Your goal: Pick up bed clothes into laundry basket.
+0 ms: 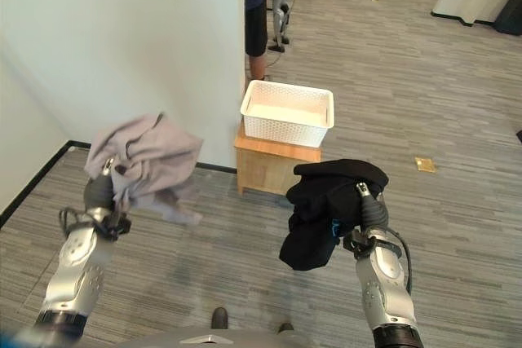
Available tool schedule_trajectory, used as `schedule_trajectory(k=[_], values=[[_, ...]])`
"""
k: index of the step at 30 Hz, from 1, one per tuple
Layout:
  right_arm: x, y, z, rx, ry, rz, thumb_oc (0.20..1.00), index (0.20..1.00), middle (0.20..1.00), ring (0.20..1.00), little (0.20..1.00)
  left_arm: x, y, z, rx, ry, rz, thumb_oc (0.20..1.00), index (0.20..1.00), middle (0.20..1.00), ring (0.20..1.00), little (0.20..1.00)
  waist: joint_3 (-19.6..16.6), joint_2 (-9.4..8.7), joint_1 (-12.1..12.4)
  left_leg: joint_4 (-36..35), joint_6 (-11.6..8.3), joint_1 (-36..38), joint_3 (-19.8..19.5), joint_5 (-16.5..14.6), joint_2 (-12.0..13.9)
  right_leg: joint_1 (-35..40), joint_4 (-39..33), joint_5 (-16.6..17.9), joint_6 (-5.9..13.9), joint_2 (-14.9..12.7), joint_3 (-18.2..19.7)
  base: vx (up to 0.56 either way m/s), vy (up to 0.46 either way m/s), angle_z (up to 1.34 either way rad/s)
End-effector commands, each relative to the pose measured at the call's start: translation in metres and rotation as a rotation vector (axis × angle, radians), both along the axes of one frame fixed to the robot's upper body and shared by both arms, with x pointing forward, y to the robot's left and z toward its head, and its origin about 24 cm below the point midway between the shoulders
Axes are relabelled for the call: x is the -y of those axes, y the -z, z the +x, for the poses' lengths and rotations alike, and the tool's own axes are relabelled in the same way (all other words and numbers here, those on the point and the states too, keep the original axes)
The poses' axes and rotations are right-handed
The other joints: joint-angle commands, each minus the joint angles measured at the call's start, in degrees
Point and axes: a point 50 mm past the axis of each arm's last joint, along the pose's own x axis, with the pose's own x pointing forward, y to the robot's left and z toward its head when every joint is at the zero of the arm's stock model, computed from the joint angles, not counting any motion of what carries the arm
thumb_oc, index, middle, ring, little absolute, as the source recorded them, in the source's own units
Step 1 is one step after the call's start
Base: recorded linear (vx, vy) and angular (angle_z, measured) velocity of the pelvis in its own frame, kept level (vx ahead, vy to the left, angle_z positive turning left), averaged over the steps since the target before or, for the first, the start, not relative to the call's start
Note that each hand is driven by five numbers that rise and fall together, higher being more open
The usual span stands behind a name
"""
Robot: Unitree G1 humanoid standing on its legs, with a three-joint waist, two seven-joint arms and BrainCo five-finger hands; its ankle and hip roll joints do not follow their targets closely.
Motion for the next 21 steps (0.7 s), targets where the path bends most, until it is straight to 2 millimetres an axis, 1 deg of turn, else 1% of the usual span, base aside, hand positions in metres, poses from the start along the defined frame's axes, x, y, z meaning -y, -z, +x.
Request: schedule_trajectory(k=[1, 2, 3, 4, 5, 6, 9, 10, 11, 12, 13, 14, 15, 16, 17, 18, 19, 20, 21], values=[[0.010, -0.045, 0.017, 0.239, 0.032, -0.021, 0.200, 0.200, 0.200, 0.200, 0.200, -0.008, -0.039, 0.013, 0.184, -0.019, 0.077, 0.200, 0.200, 0.200, 0.200, 0.200, 4.0, 0.76, 1.8, 4.5, -2.34, 2.6, -3.2, -9.4, 2.5, -7.3, 9.8, -1.1, 0.98, -2.5, -6.2, 0.01, 0.092, -0.02], [0.009, -0.050, 0.018, 0.251, 0.026, -0.053, 0.200, 0.200, 0.200, 0.200, 0.200, -0.012, -0.037, 0.012, 0.169, -0.040, 0.087, 0.200, 0.200, 0.200, 0.200, 0.200, 4.9, 1.49, 1.4, 4.8, -1.38, 3.6, -2.8, -10.2, 2.6, -10.1, 17.1, 0.6, 1.93, -3.7, -5.9, 0.03, 0.100, -0.04], [0.008, -0.050, 0.019, 0.251, 0.022, -0.057, 0.200, 0.200, 0.200, 0.200, 0.200, -0.013, -0.037, 0.013, 0.168, -0.047, 0.094, 0.200, 0.200, 0.200, 0.200, 0.200, 5.3, 1.85, 1.2, 4.8, -1.06, 4.1, -2.3, -10.4, 2.6, -11.9, 20.8, 1.9, 2.49, -4.5, -5.6, 0.08, 0.110, -0.15], [0.007, -0.051, 0.019, 0.251, 0.016, -0.061, 0.200, 0.200, 0.200, 0.200, 0.200, -0.014, -0.038, 0.013, 0.171, -0.050, 0.099, 0.200, 0.200, 0.200, 0.200, 0.200, 5.6, 2.09, 0.9, 4.4, -0.90, 4.9, -2.0, -10.6, 2.6, -13.6, 22.6, 3.1, 2.71, -4.8, -5.4, 0.20, 0.007, -0.38], [0.007, -0.050, 0.021, 0.244, 0.013, -0.064, 0.200, 0.200, 0.200, 0.200, 0.200, -0.017, -0.042, 0.013, 0.185, -0.057, 0.110, 0.200, 0.200, 0.200, 0.200, 0.200, 5.6, 2.31, 0.6, 2.8, -1.40, 7.2, -0.7, -11.3, 3.2, -15.9, 20.4, 4.4, 2.93, -6.5, -7.9, 0.19, -0.028, -0.40], [0.007, -0.050, 0.021, 0.244, 0.013, -0.064, 0.200, 0.200, 0.200, 0.200, 0.200, -0.017, -0.042, 0.013, 0.185, -0.057, 0.110, 0.200, 0.200, 0.200, 0.200, 0.200, 5.6, 2.43, 0.7, 2.6, -1.44, 7.4, -0.6, -11.3, 3.4, -15.7, 20.2, 4.4, 2.91, -6.4, -8.0, 0.24, -0.095, -0.50], [0.009, -0.052, 0.023, 0.252, 0.016, -0.069, 0.200, 0.200, 0.200, 0.200, 0.200, -0.019, -0.046, 0.011, 0.209, -0.055, 0.100, 0.200, 0.200, 0.200, 0.200, 0.200, 5.2, 2.66, 0.2, 1.3, -3.04, 10.0, 0.8, -12.0, 5.3, -17.7, 13.3, 5.3, 3.15, -7.6, -11.4, 0.29, -0.174, -0.41], [0.008, -0.053, 0.025, 0.255, 0.011, -0.071, 0.200, 0.200, 0.200, 0.200, 0.200, -0.020, -0.048, 0.012, 0.215, -0.054, 0.102, 0.200, 0.200, 0.200, 0.200, 0.200, 5.0, 2.87, 0.0, 1.0, -4.02, 11.4, 1.3, -12.5, 6.5, -18.2, 10.2, 5.7, 3.47, -7.2, -13.2, 0.37, -0.236, -0.22], [0.007, -0.053, 0.025, 0.257, 0.006, -0.073, 0.200, 0.200, 0.200, 0.200, 0.200, -0.020, -0.049, 0.013, 0.218, -0.055, 0.107, 0.200, 0.200, 0.200, 0.200, 0.200, 4.8, 2.80, -0.2, 1.0, -4.69, 12.5, 1.6, -12.9, 7.2, -18.2, 8.0, 6.1, 3.78, -6.8, -14.5, 0.37, -0.262, -0.18], [0.006, -0.055, 0.026, 0.261, 0.002, -0.080, 0.200, 0.200, 0.200, 0.200, 0.200, -0.019, -0.051, 0.014, 0.230, -0.053, 0.112, 0.200, 0.200, 0.200, 0.200, 0.200, 4.8, 2.75, -0.5, 1.6, -5.41, 12.8, 1.4, -13.1, 8.2, -18.0, 7.7, 6.0, 3.92, -6.6, -14.0, 0.40, -0.382, -0.10], [0.002, -0.051, 0.026, 0.248, -0.018, -0.063, 0.200, 0.200, 0.200, 0.200, 0.200, -0.014, -0.052, 0.018, 0.241, -0.031, 0.095, 0.200, 0.200, 0.200, 0.200, 0.200, 4.1, 2.04, -0.6, 2.9, -6.44, 13.1, 1.1, -12.7, 9.6, -16.4, 8.2, 4.8, 2.97, -5.4, -13.6, 0.29, -0.300, -0.13], [0.002, -0.051, 0.026, 0.248, -0.018, -0.063, 0.200, 0.200, 0.200, 0.200, 0.200, -0.014, -0.052, 0.018, 0.241, -0.031, 0.095, 0.200, 0.200, 0.200, 0.200, 0.200, 4.1, 2.12, -0.7, 2.9, -6.54, 13.2, 1.1, -12.7, 9.8, -16.3, 8.2, 4.7, 2.91, -5.3, -13.6, 0.29, -0.296, -0.04], [0.003, -0.050, 0.027, 0.243, -0.019, -0.063, 0.200, 0.200, 0.200, 0.200, 0.200, -0.009, -0.051, 0.021, 0.244, -0.015, 0.078, 0.200, 0.200, 0.200, 0.200, 0.200, 4.0, 2.63, -0.8, 5.3, -7.30, 13.0, 1.1, -10.9, 11.1, -15.2, 8.7, 3.9, 2.25, -4.0, -13.4, 0.10, -0.096, 0.16], [0.003, -0.050, 0.028, 0.245, -0.019, -0.063, 0.200, 0.200, 0.200, 0.200, 0.200, -0.009, -0.051, 0.021, 0.246, -0.015, 0.078, 0.200, 0.200, 0.200, 0.200, 0.200, 3.9, 2.50, -1.0, 5.3, -7.33, 12.7, 1.0, -10.6, 11.0, -15.3, 8.5, 4.1, 2.15, -4.1, -13.5, 0.29, -0.328, 0.20], [0.002, -0.054, 0.031, 0.263, -0.036, -0.064, 0.200, 0.200, 0.200, 0.200, 0.200, -0.004, -0.053, 0.025, 0.260, 0.007, 0.060, 0.200, 0.200, 0.200, 0.200, 0.200, 4.0, 2.82, -0.8, 18.5, -8.84, 8.3, 1.0, -1.7, 13.4, -11.8, 8.0, 1.8, -0.63, -1.6, -14.5, 0.22, -0.353, 0.03], [0.004, -0.055, 0.032, 0.263, -0.038, -0.067, 0.200, 0.200, 0.200, 0.200, 0.200, -0.003, -0.054, 0.026, 0.263, 0.013, 0.053, 0.200, 0.200, 0.200, 0.200, 0.200, 4.3, 1.84, -0.8, 24.9, -8.51, 4.6, 0.2, 0.2, 12.8, -10.4, 7.0, 1.3, -1.79, -1.5, -14.9, 0.39, -0.608, -0.10], [0.008, -0.056, 0.031, 0.265, -0.029, -0.068, 0.200, 0.200, 0.200, 0.200, 0.200, 0.001, -0.057, 0.029, 0.280, 0.033, 0.037, 0.200, 0.200, 0.200, 0.200, 0.200, 6.4, -0.03, 0.8, 37.6, -7.95, -1.7, -1.1, 1.7, 11.6, -5.8, 4.7, -0.8, -4.31, -0.2, -14.6, 0.19, -0.370, 0.05], [0.008, -0.057, 0.031, 0.267, -0.028, -0.068, 0.200, 0.200, 0.200, 0.200, 0.200, 0.001, -0.058, 0.029, 0.281, 0.034, 0.037, 0.200, 0.200, 0.200, 0.200, 0.200, 6.5, -0.20, 0.7, 37.6, -7.87, -2.0, -1.2, 1.9, 11.4, -5.9, 4.5, -0.5, -4.32, -0.4, -14.7, 0.23, -0.344, -0.04], [0.011, -0.056, 0.031, 0.257, -0.017, -0.072, 0.200, 0.200, 0.200, 0.200, 0.200, 0.004, -0.060, 0.031, 0.292, 0.044, 0.031, 0.200, 0.200, 0.200, 0.200, 0.200, 7.1, -0.84, 1.4, 39.2, -7.66, -3.9, -1.5, 1.7, 10.6, -4.4, 3.8, -1.1, -4.71, -0.3, -14.3, 0.16, -0.157, -0.52]])
